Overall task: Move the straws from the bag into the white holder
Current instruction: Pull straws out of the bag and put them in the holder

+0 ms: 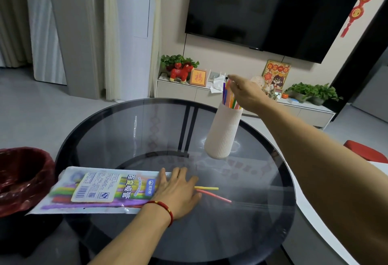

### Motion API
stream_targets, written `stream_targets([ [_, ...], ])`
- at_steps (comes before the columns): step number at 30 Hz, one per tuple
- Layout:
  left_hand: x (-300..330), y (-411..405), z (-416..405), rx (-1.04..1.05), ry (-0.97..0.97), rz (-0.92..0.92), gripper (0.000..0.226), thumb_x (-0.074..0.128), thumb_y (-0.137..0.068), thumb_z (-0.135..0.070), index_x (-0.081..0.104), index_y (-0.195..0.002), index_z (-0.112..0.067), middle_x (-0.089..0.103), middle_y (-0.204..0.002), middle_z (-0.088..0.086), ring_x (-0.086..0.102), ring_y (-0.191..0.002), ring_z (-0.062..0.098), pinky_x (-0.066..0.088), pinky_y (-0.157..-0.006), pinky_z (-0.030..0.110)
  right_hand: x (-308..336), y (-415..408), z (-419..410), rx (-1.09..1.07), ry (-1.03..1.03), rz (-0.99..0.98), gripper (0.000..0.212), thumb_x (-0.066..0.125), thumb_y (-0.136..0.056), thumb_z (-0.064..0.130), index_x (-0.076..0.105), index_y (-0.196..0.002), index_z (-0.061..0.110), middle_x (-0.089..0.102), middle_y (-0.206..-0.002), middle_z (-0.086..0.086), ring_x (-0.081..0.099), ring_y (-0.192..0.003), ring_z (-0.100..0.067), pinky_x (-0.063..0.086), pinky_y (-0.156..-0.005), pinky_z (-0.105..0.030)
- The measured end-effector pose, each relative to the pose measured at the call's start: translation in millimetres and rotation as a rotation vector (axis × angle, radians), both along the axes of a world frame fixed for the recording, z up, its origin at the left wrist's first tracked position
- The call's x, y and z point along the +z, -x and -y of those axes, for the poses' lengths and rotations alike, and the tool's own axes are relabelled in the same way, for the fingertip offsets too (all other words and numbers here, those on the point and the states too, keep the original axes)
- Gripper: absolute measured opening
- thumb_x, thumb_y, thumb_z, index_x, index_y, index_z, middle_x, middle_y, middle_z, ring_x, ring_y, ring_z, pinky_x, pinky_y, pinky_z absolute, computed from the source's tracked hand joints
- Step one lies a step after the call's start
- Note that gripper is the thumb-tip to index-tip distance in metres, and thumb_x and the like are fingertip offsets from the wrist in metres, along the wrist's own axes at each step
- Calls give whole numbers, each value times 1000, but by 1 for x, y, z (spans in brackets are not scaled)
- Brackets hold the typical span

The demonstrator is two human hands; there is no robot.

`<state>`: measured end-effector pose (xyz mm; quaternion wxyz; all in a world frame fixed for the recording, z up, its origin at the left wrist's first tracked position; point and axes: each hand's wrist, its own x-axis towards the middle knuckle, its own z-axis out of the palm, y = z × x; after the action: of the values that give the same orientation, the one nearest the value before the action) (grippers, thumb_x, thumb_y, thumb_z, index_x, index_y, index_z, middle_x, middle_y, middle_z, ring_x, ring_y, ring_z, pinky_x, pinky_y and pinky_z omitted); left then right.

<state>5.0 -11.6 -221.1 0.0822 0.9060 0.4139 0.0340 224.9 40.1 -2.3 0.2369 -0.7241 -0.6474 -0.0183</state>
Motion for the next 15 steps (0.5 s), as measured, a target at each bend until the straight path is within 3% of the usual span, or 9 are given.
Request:
stream_targets([
  [2,0,0,-1,-3,-3,8,50,36,-98,-54,39,-142,-30,31,-153,7,20,-146,29,7,-118,65,-1,3,2,7,26,-7,49,28,-114,29,32,-159,12,45,-159,-18,46,-142,-36,37,-115,-49],
  [6,7,7,-6,-13,-10,52,72,43,-86,-69,33,-147,-30,33,-151,9,21,-145,30,5,-120,61,6,8,11,-22,-319,-39,44,41,-110,25,45,-151,10,49,-156,-13,48,-141,-27,39,-113,-39],
  [8,10,17,-7,-11,-23,53,92,45,-71,-80,29,-148,-32,36,-149,9,23,-143,29,6,-120,61,2,9,26,14,-489,-23,34,47,-105,19,60,-135,11,63,-140,-11,60,-120,-20,48,-98,-30],
  [10,11,29,-9,-8,-18,9,114,44,-56,-91,19,-152,-35,31,-154,10,18,-146,28,4,-118,63,-18,9,49,116,-549,-1,23,52,-98,17,69,-114,13,72,-114,-5,65,-93,-12,58,-82,-30],
  [12,12,42,-11,-8,24,-78,133,46,-46,-97,-3,-155,-38,16,-163,11,6,-152,28,-3,-117,67,-54,10,73,222,-331,16,15,58,-96,22,70,-104,21,73,-101,4,65,-83,-3,60,-78,-30],
  [14,14,51,-13,-4,68,-135,141,52,-45,-95,-21,-152,-39,8,-166,9,1,-153,28,-6,-115,70,-104,14,95,267,95,54,19,64,-97,32,69,-115,28,71,-112,7,64,-94,0,60,-90,-34],
  [15,15,54,-14,0,78,-135,141,56,-46,-92,-23,-151,-41,13,-164,7,7,-152,27,-3,-114,72,-131,16,103,264,273,94,31,66,-97,38,66,-126,29,68,-125,6,63,-106,-5,57,-99,-36],
])
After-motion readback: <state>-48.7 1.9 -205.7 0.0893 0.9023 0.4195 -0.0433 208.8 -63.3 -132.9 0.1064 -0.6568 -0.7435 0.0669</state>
